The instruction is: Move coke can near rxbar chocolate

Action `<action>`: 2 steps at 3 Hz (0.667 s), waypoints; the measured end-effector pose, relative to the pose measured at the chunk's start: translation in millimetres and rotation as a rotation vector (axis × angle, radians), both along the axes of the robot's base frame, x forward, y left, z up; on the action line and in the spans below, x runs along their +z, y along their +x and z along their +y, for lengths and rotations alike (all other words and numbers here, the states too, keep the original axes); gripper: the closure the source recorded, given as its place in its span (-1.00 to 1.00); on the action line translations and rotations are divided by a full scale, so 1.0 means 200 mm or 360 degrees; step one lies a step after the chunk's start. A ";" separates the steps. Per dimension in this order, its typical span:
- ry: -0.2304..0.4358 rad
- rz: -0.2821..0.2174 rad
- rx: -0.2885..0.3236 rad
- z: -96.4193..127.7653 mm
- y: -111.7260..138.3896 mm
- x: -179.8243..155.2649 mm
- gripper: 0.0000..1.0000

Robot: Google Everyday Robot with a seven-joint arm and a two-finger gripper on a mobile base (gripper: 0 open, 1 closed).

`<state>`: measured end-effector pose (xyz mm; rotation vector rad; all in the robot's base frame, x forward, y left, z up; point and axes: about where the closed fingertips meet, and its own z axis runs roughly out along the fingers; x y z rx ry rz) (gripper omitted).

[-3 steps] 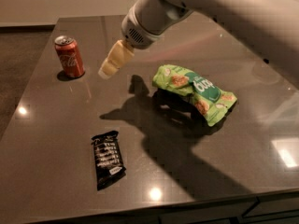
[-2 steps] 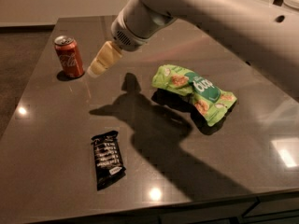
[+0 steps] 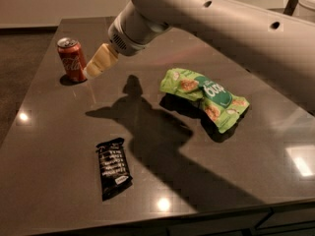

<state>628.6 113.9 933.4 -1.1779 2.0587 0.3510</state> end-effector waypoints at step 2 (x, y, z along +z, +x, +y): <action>0.0032 0.0021 0.0088 0.18 0.04 -0.08 -1.00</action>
Offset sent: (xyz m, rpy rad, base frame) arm 0.0168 0.0646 -0.0308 0.0480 0.0249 0.0900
